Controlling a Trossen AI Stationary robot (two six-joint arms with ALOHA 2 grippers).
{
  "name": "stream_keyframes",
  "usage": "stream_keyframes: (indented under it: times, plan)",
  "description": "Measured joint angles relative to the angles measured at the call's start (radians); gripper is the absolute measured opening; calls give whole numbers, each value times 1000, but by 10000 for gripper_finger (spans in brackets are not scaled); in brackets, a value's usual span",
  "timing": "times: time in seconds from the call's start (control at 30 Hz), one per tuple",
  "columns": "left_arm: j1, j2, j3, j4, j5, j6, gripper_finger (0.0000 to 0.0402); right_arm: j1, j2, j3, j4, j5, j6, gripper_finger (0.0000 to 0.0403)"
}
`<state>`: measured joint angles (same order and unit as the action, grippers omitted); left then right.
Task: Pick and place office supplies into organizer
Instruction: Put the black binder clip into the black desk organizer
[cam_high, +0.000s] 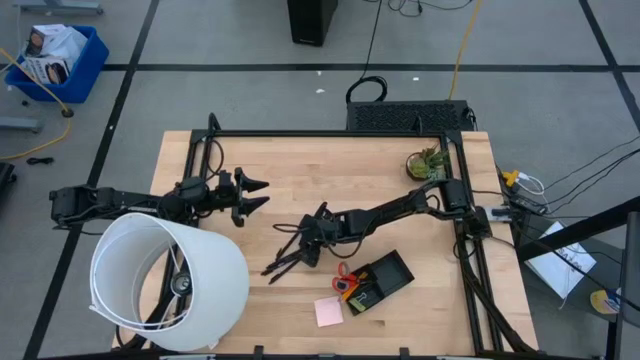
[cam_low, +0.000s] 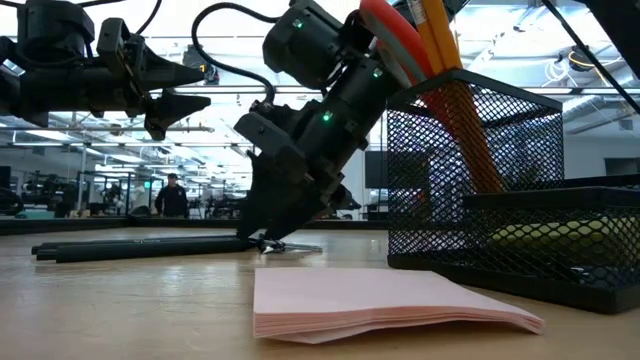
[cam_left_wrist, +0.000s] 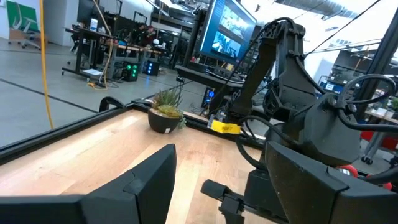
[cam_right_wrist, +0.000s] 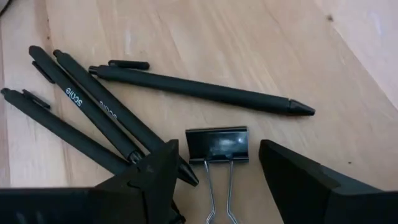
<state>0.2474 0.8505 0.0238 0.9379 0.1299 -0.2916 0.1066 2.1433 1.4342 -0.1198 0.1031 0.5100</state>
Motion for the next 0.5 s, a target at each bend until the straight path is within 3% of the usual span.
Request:
stream_keyframes:
  times: [0.5]
  plan:
    - [0, 0, 0, 0, 0, 0, 253, 2, 30, 2, 7, 114, 0, 199]
